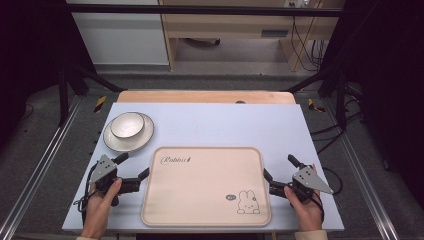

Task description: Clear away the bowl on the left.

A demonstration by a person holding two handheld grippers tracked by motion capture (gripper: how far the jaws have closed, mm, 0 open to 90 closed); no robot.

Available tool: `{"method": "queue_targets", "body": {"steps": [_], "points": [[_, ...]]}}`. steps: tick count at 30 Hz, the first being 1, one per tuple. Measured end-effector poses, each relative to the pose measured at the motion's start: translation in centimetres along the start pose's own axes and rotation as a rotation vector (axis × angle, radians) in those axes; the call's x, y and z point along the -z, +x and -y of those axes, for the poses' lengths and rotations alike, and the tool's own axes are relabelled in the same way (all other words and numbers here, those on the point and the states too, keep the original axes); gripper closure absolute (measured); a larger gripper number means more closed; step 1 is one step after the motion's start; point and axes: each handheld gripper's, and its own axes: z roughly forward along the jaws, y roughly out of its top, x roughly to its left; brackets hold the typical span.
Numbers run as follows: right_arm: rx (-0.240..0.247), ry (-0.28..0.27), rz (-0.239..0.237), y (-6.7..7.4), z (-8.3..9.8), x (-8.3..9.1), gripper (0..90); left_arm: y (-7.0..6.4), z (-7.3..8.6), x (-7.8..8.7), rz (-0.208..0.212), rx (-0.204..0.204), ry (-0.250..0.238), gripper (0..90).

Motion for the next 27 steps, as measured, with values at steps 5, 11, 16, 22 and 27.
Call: {"method": "queue_targets", "body": {"steps": [5,11,16,22,27], "points": [[0.007,0.007,0.008,-0.1,0.0,0.0,3.4,0.4,-0.1,-0.2,-0.02,0.027,0.016,1.6],[0.028,0.006,0.023,0.4,-0.6,0.3,4.0,0.7,-0.6,-0.3,-0.031,0.011,0.044,2.3],[0.04,0.02,0.02,0.8,-0.3,-0.1,5.0,1.7,-2.8,-2.0,-0.04,-0.117,0.139,4.6],[0.042,0.043,0.04,1.1,-0.4,0.0,4.4,3.5,-6.2,-3.3,-0.106,-0.143,0.164,4.6],[0.053,0.039,0.034,1.3,-0.6,0.2,4.1,5.3,-7.6,-3.6,-0.155,-0.108,0.179,4.6]]}}
